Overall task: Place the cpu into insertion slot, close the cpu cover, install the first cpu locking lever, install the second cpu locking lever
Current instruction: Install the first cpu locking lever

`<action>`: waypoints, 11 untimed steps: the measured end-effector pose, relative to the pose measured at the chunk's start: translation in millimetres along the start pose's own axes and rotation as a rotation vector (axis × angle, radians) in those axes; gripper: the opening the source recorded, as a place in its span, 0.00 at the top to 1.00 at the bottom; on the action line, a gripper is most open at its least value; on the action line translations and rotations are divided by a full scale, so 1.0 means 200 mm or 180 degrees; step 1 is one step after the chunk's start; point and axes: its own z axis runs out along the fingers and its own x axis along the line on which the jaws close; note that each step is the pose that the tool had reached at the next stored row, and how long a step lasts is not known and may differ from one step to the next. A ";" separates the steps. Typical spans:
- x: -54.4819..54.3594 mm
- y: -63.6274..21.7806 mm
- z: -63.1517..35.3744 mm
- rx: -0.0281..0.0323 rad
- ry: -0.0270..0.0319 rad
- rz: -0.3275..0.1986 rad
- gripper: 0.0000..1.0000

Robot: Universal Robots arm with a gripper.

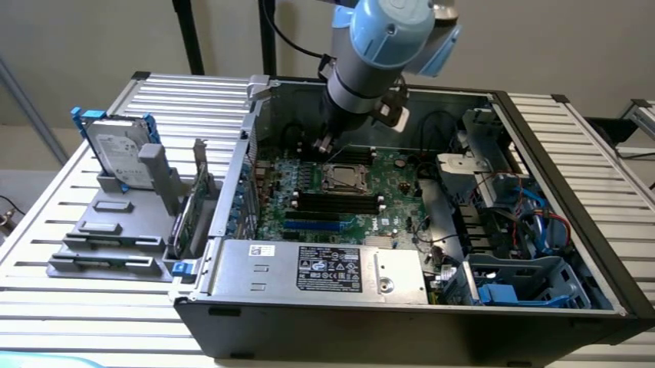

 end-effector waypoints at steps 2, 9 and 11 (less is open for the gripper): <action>0.00 0.003 0.010 -0.0031 0.0003 0.0040 0.89; -0.02 0.009 0.042 -0.0103 -0.0052 0.0108 0.89; -0.02 0.012 0.052 -0.0112 -0.0071 0.0112 0.89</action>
